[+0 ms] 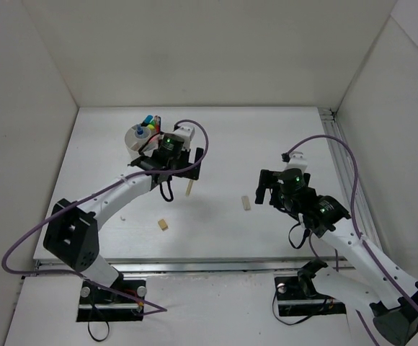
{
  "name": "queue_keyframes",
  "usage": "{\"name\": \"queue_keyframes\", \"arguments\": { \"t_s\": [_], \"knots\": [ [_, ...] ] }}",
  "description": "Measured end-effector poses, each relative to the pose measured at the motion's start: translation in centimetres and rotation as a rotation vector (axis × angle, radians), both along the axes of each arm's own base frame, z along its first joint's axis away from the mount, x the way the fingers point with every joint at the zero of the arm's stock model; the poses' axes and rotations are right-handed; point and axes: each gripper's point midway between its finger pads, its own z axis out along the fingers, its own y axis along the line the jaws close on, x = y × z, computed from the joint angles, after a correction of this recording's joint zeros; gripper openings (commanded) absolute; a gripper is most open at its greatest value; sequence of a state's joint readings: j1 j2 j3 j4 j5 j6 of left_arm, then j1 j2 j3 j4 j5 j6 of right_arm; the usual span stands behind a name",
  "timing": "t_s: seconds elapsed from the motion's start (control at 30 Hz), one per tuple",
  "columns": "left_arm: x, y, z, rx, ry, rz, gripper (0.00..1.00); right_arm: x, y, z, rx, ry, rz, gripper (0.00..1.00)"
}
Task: Sort the stationery into containers
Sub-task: Pick up the pen from the center of the board.
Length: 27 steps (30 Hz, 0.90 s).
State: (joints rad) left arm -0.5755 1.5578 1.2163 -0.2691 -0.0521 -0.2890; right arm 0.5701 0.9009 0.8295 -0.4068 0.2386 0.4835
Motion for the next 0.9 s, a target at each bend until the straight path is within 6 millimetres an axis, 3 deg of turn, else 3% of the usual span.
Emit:
{"name": "queue_keyframes", "arguments": {
  "t_s": [0.1,0.23,0.43,0.57,0.73,0.9],
  "knots": [
    [0.5,-1.5,0.1,-0.04,0.039,-0.064,1.0,-0.2,0.1,-0.2,-0.009,0.007,0.025,0.98],
    [3.7,-3.9,1.2,-0.075,0.029,-0.083,1.0,-0.2,0.1,-0.4,-0.026,0.008,0.043,0.98],
    [3.7,-4.8,-2.3,-0.069,0.141,-0.108,1.0,-0.2,0.0,-0.4,-0.044,0.006,0.058,0.98],
    [2.7,-4.1,-3.8,-0.032,0.201,-0.098,1.0,-0.3,-0.1,-0.6,-0.049,0.009,0.061,0.98],
    [1.5,-3.0,-3.0,0.015,0.173,-0.069,1.0,-0.4,0.1,-0.8,-0.047,0.013,0.074,0.98],
    [-4.3,-0.9,-1.2,0.022,0.041,-0.086,1.0,-0.8,0.0,-1.2,-0.042,0.012,0.083,0.98]
  ]
}}
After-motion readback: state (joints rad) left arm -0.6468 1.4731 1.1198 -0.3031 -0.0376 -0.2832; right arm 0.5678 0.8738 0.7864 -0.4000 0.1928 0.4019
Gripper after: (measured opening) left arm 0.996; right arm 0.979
